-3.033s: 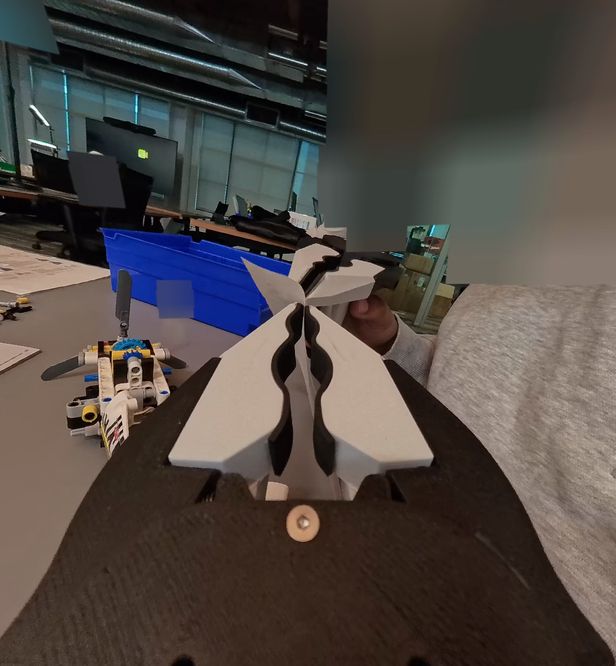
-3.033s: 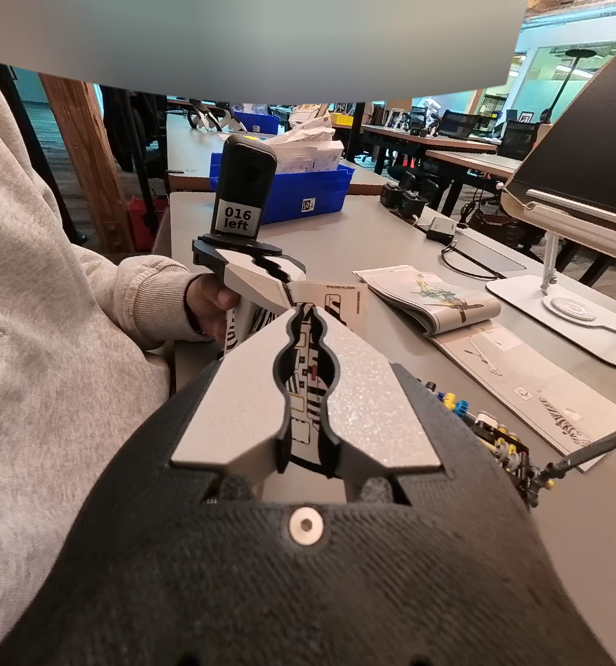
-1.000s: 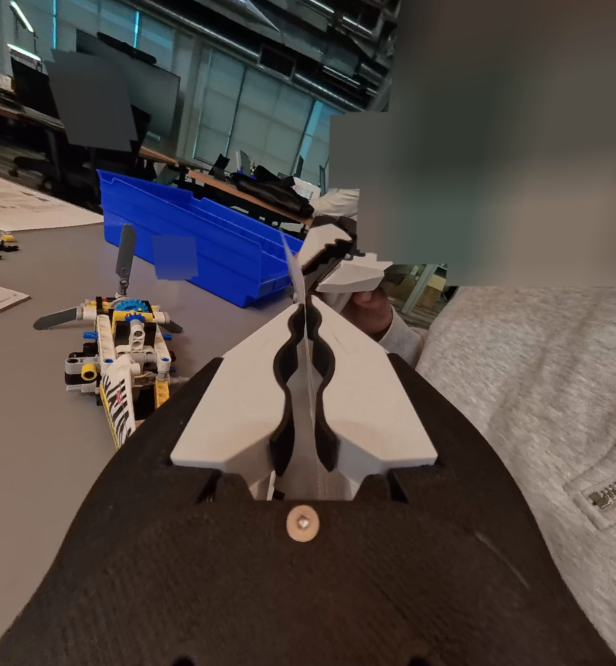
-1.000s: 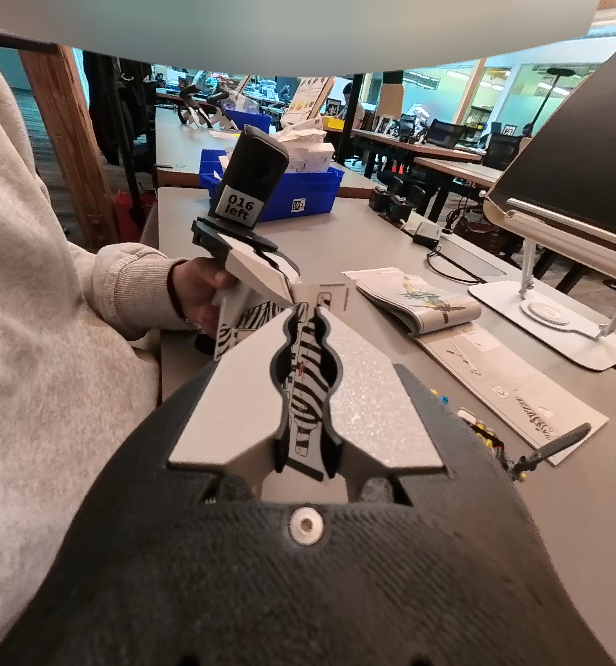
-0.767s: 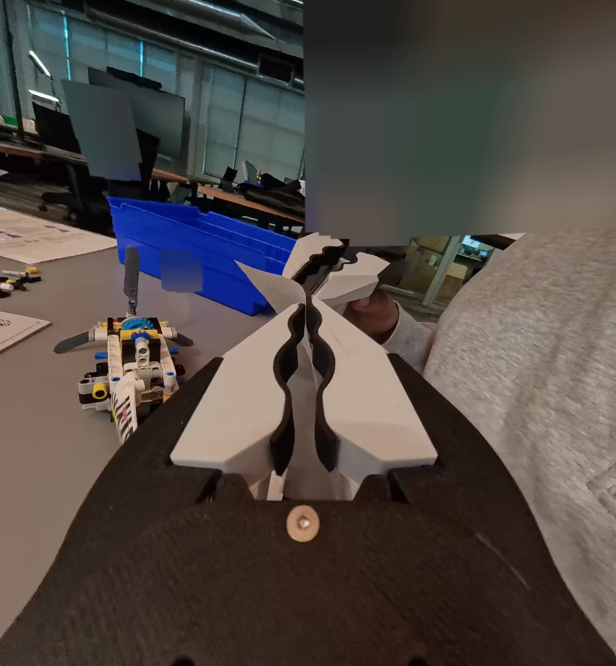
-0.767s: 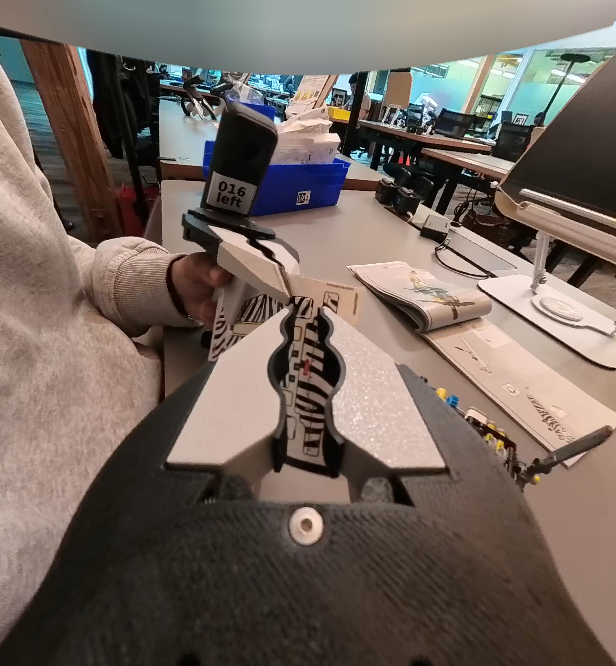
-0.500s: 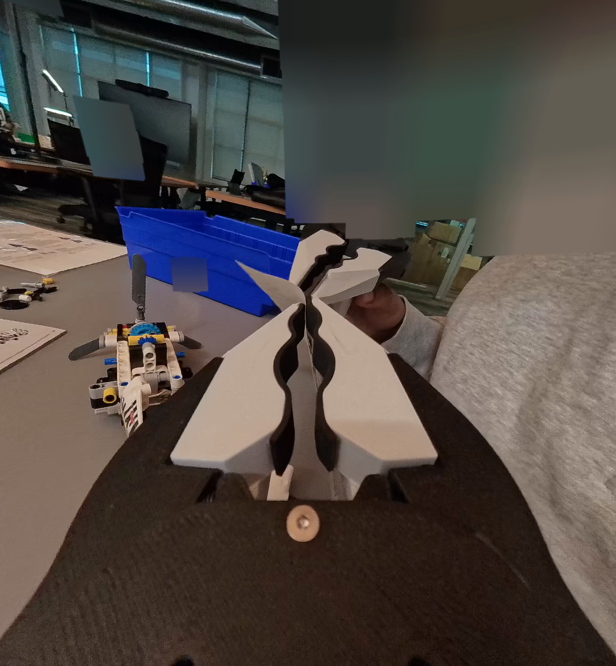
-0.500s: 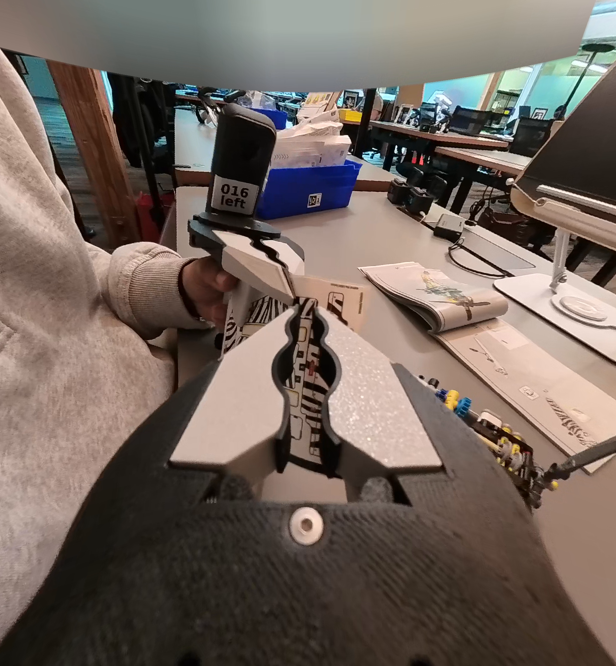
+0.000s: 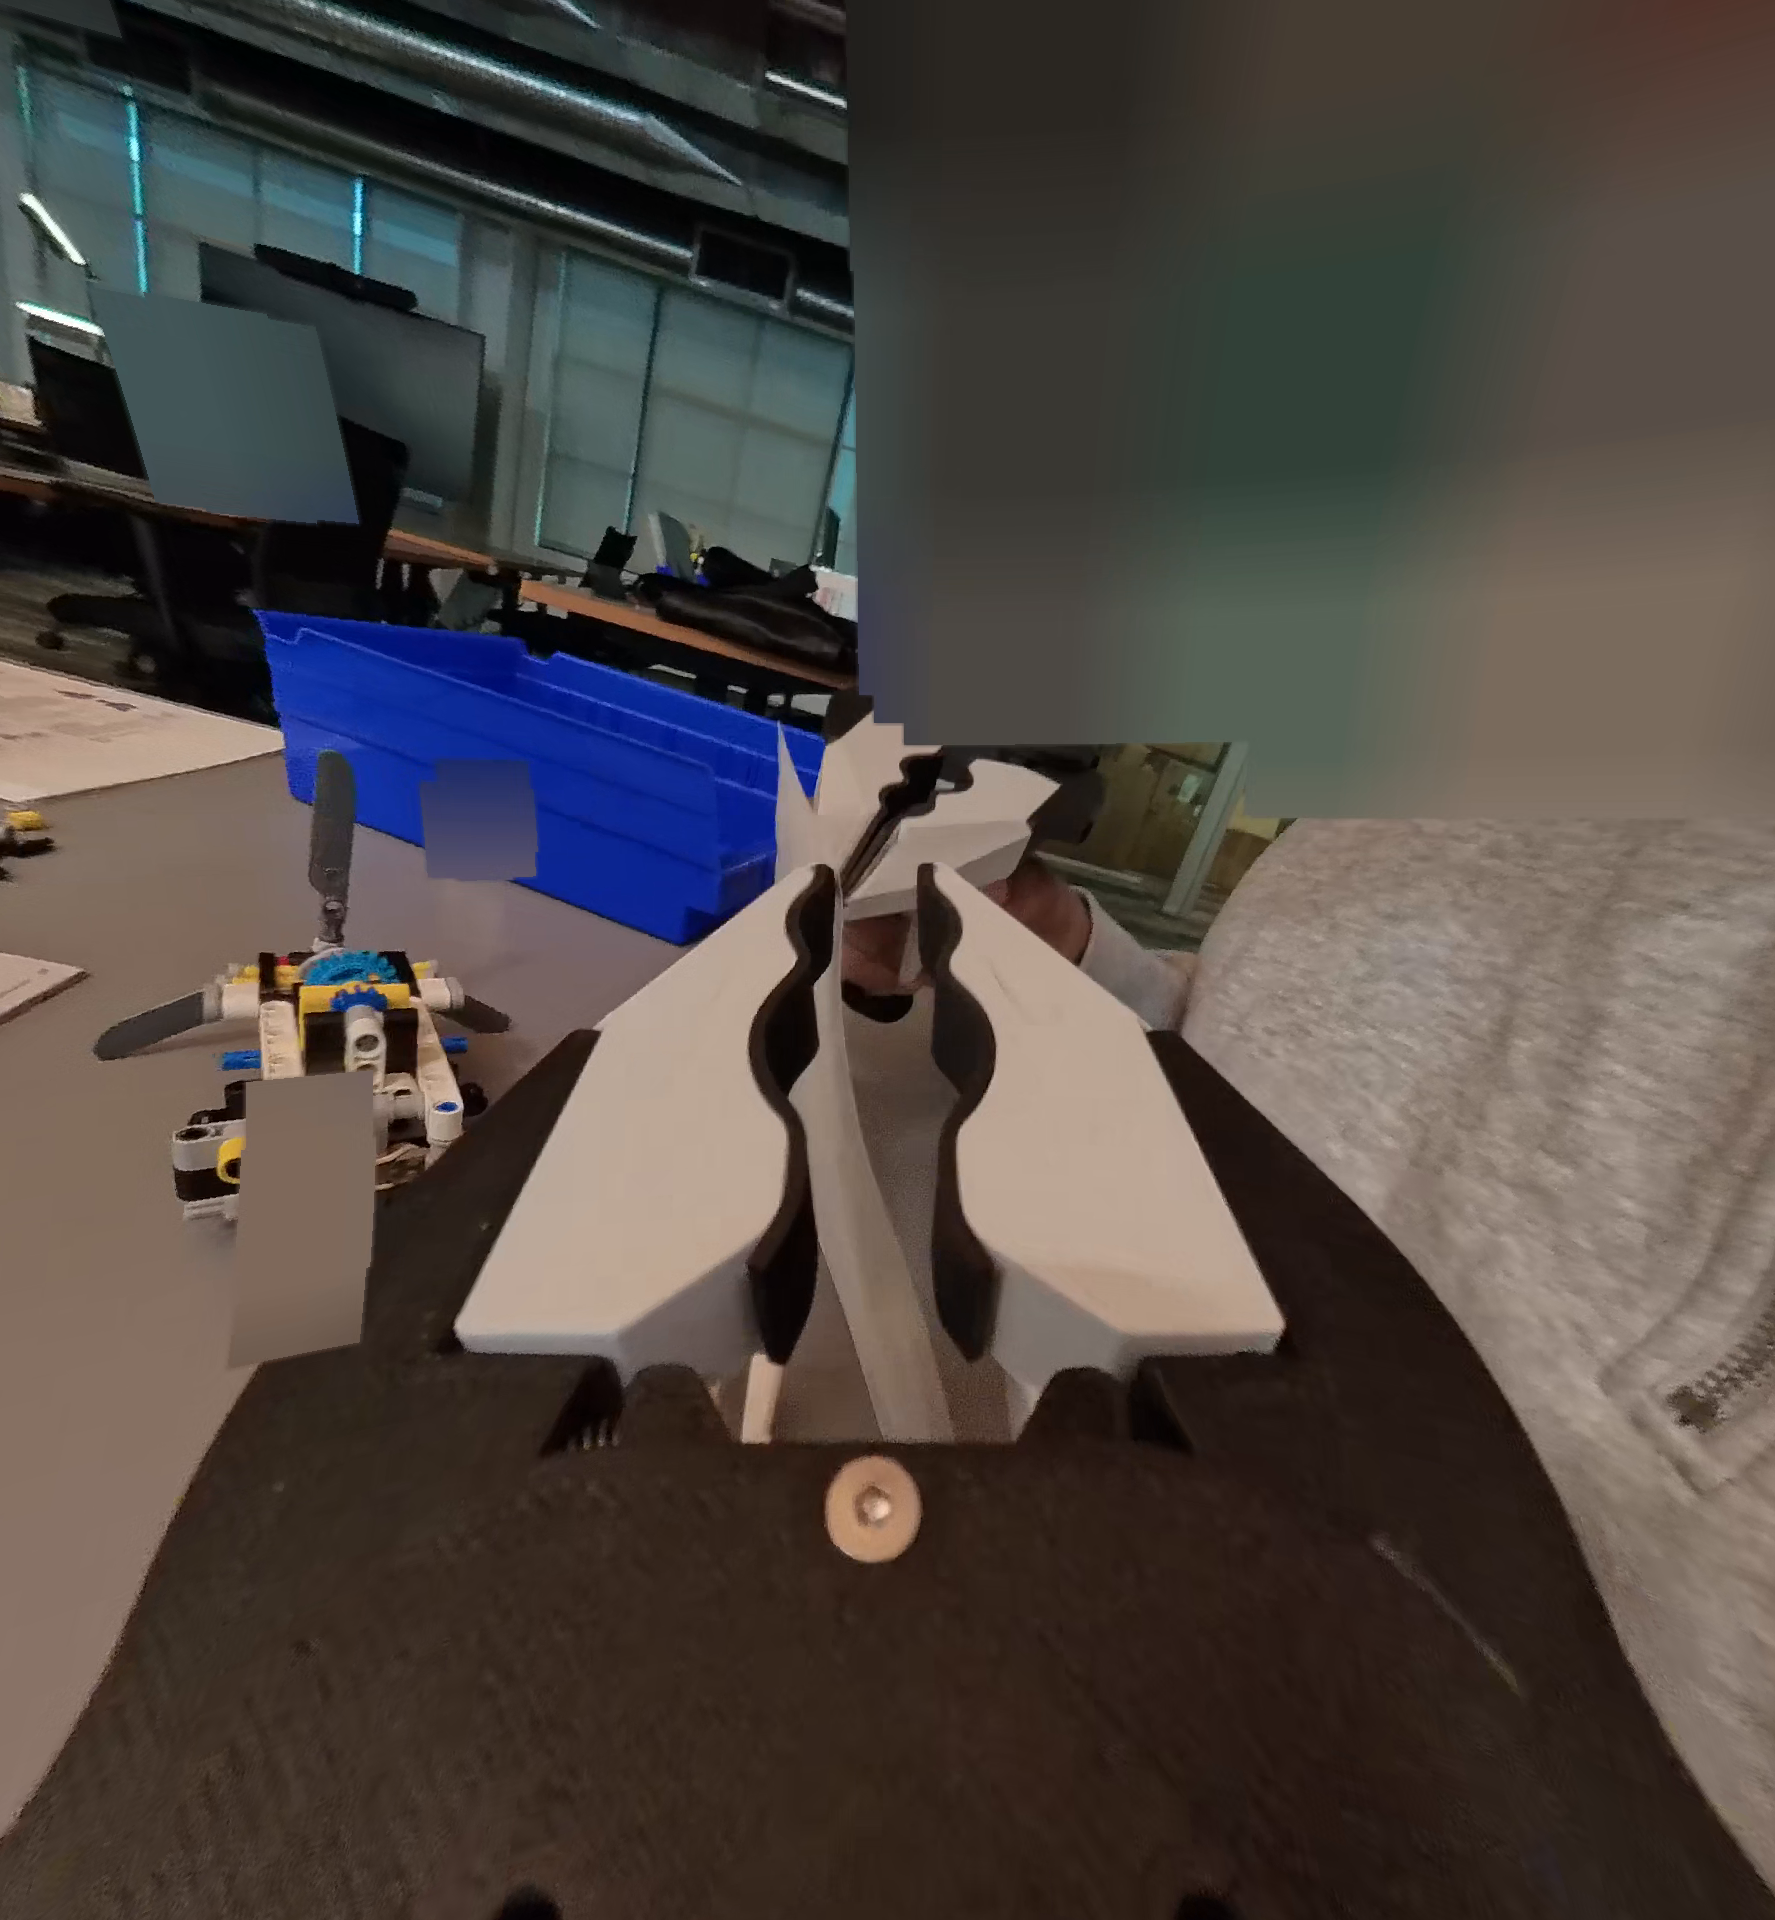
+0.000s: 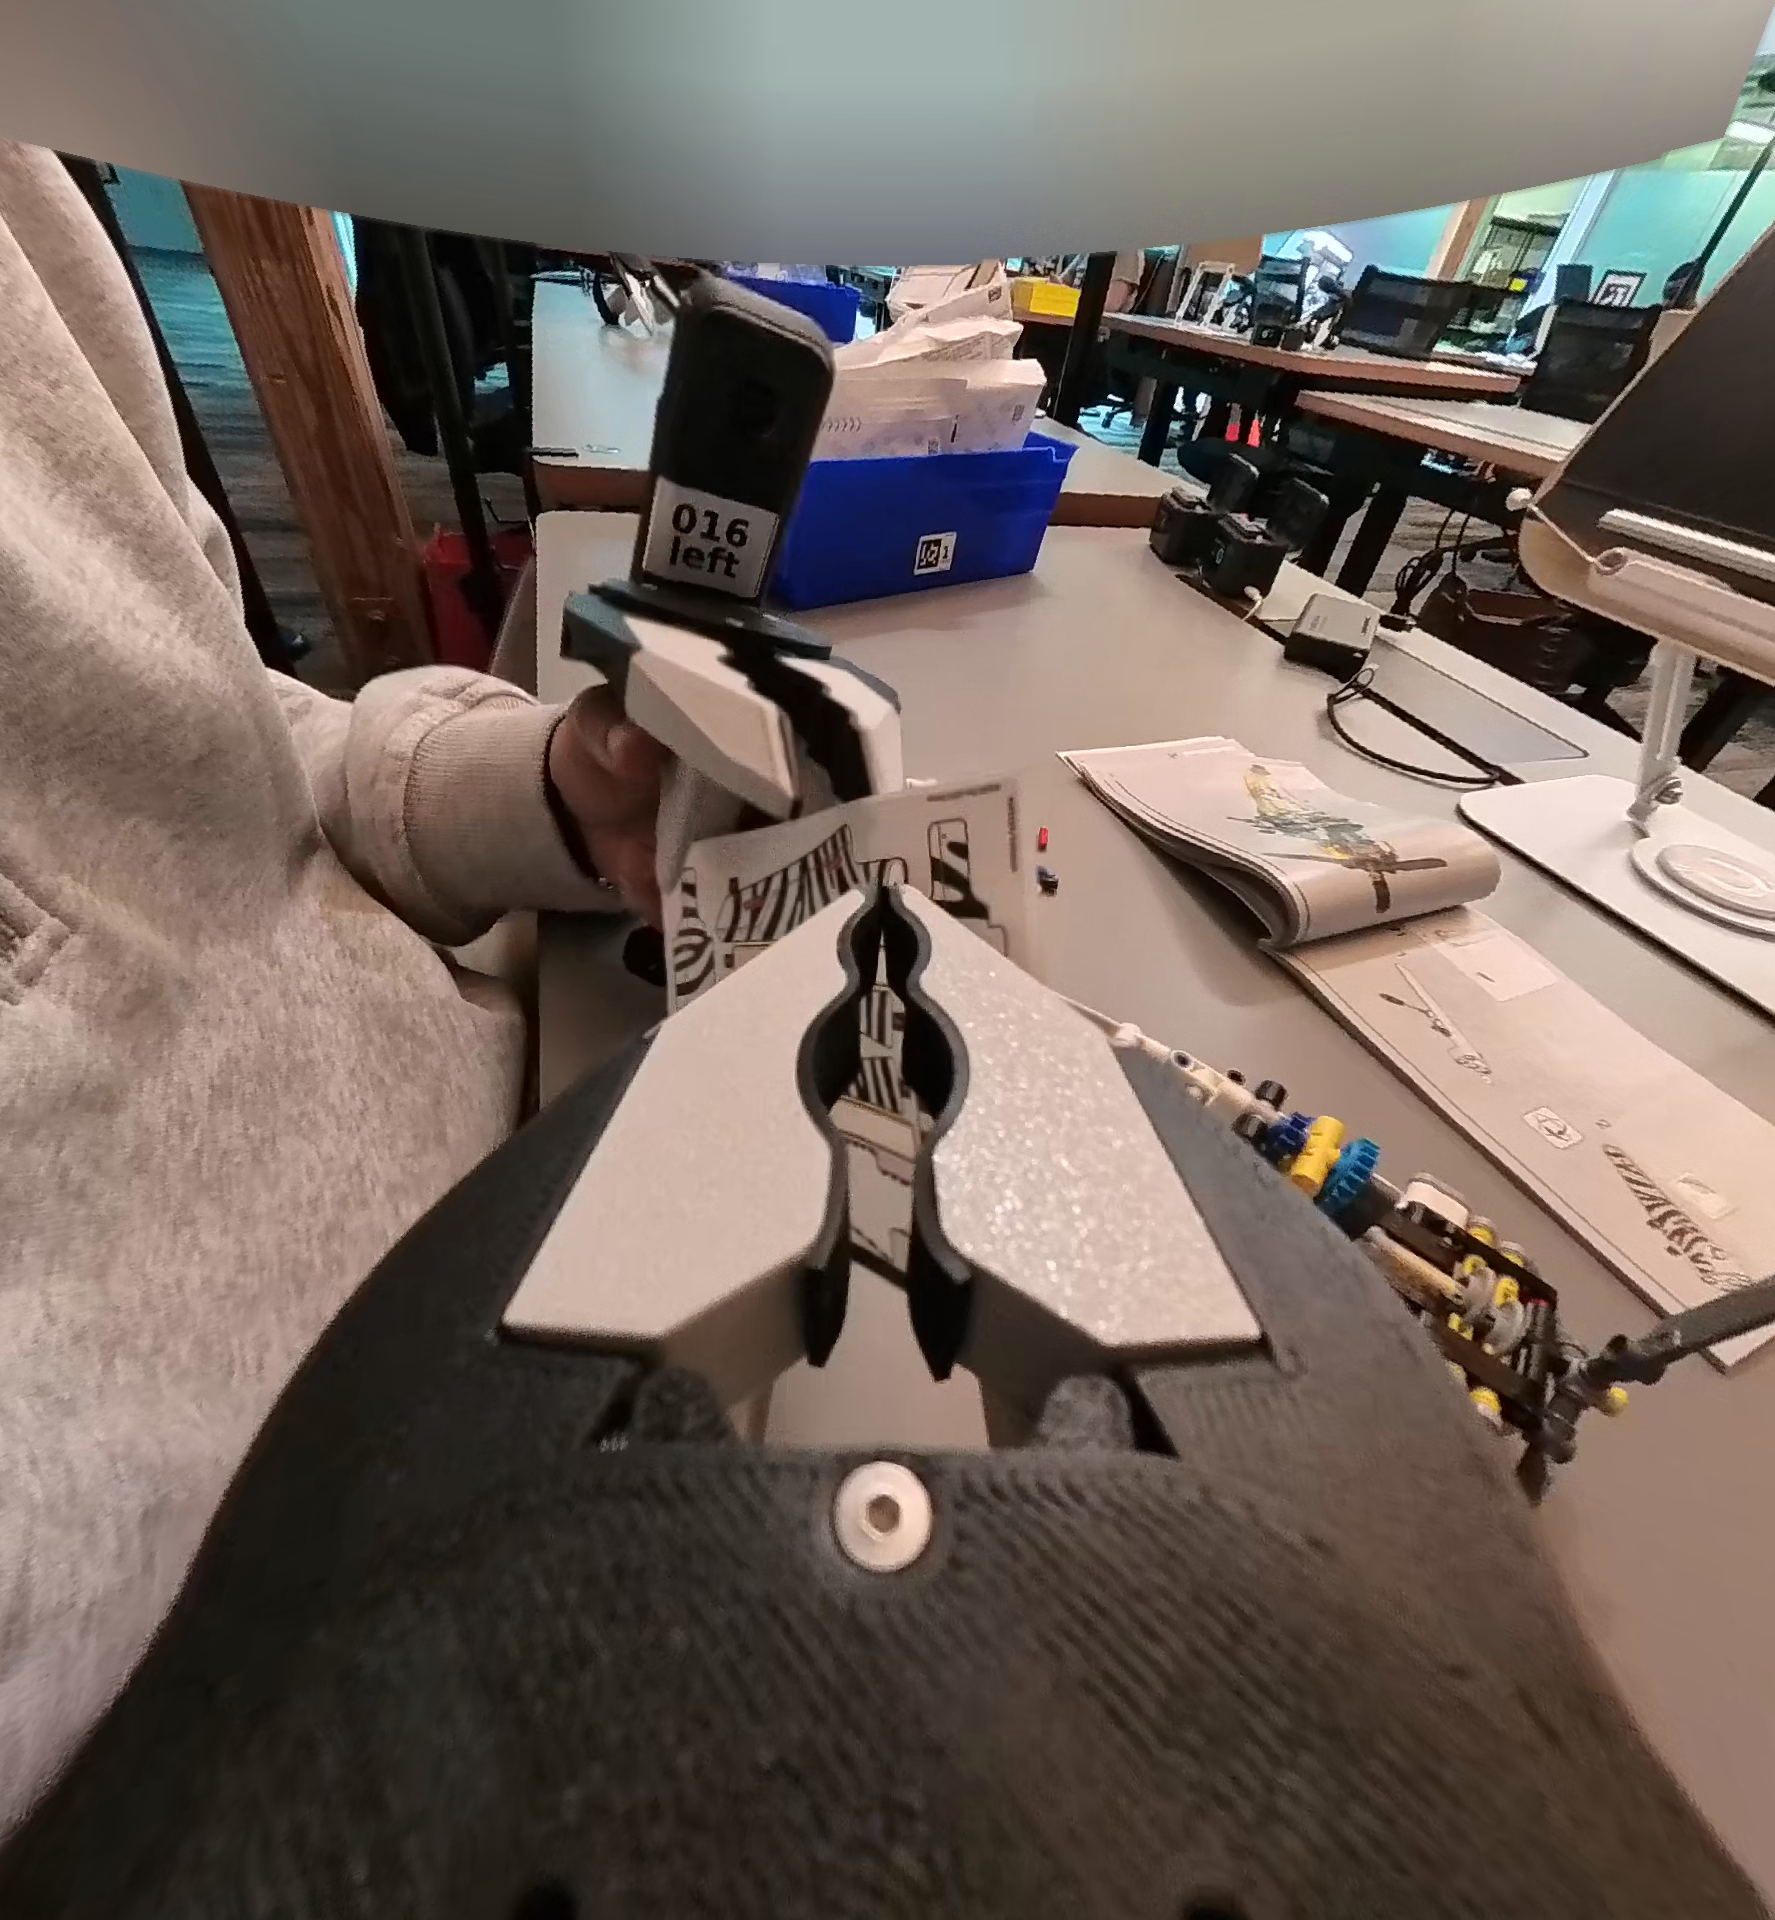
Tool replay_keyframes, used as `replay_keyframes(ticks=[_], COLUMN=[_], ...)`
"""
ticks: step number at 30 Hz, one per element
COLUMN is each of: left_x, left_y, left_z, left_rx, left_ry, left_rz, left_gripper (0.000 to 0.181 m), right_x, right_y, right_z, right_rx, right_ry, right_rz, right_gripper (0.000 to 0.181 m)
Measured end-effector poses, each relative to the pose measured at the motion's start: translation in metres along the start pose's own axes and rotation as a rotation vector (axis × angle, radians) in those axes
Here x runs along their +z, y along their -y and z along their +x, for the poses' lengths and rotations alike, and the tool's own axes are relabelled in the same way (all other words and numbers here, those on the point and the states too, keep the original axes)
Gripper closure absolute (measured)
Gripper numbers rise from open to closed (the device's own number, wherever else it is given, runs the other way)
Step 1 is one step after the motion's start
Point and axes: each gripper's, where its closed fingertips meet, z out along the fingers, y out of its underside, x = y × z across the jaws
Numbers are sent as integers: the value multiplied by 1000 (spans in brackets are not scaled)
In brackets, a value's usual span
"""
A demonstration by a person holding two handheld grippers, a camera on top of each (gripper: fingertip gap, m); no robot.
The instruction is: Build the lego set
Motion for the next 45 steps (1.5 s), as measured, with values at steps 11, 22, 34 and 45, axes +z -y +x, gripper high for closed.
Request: replay_keyframes(ticks=[11,22,34,45], left_x=[0,-3,-8,-1], left_y=[-19,-9,-10,-13], left_z=[-9,-25,-37,-36], left_rx=[-92,-111,-139,-147], left_ry=[76,176,233,234], left_rz=[-202,-141,-114,-127], left_gripper=[180,179,180,180], right_x=[9,11,7,-27], right_y=[-11,-8,7,18], right_z=[-15,-25,-44,-51], right_rx=[-45,-64,-11,153], right_ry=[69,107,228,284], right_rz=[-80,-83,-11,124], right_gripper=[181,181,181,181])
